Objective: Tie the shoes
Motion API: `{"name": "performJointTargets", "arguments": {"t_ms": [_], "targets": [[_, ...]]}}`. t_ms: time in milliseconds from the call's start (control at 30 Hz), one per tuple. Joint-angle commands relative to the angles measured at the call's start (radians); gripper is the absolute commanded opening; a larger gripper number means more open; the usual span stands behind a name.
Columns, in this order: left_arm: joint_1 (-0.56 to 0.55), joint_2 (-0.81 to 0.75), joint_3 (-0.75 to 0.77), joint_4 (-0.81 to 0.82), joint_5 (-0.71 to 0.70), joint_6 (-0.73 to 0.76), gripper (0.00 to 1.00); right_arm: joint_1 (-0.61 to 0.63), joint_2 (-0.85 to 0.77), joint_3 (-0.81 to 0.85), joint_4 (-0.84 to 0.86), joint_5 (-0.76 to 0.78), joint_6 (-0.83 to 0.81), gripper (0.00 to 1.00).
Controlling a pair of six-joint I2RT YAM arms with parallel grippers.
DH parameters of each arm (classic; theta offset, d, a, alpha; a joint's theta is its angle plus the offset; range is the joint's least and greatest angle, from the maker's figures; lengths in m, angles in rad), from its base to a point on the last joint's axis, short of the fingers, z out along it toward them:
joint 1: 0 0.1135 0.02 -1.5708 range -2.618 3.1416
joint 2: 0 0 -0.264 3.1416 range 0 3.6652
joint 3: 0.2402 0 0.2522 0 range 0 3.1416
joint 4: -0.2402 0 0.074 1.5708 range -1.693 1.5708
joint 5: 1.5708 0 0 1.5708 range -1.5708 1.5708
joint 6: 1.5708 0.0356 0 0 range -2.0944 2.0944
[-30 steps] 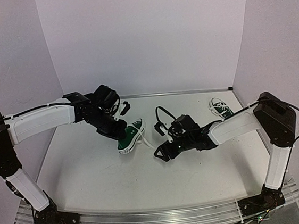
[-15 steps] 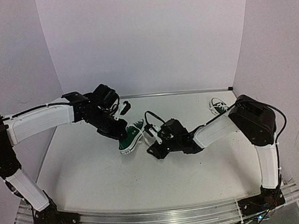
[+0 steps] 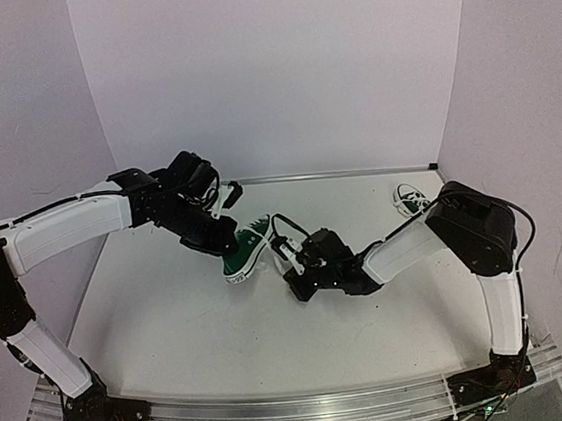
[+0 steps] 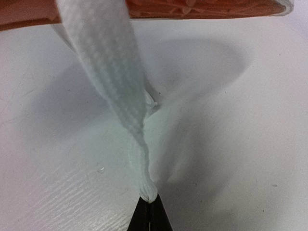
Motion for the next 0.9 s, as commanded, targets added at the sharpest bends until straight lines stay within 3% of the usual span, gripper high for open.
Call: {"name": "performJointTargets", "arguments": {"t_ms": [0,200,433,567,733,767,833,867], "targets": [[-0.009,-0.064,0.056,0.103,-0.005,0.003,0.00,0.005,-0.216,-0.114,0.006,0.050,0.071,0.00],[-0.037,-0.047,0.020,0.150,0.046,0.031,0.00,0.006,-0.452,-0.230,-0.117,0.135,0.182,0.00],[-0.165,0.053,-0.007,0.167,0.033,0.040,0.00,0.006,-0.609,-0.328,-0.259,0.161,0.340,0.00],[-0.279,0.140,-0.001,0.175,-0.076,0.005,0.00,0.006,-0.637,-0.375,-0.320,0.184,0.418,0.00],[-0.355,0.236,0.011,0.213,-0.095,-0.030,0.01,0.005,-0.611,-0.392,-0.371,0.192,0.465,0.00],[-0.370,0.251,0.022,0.212,-0.088,-0.026,0.04,0.005,-0.604,-0.391,-0.380,0.191,0.475,0.00],[-0.388,0.274,0.042,0.202,-0.040,-0.005,0.20,0.005,-0.593,-0.390,-0.392,0.183,0.493,0.00],[-0.391,0.283,0.052,0.196,0.003,0.001,0.38,0.006,-0.589,-0.390,-0.396,0.180,0.500,0.00]]}}
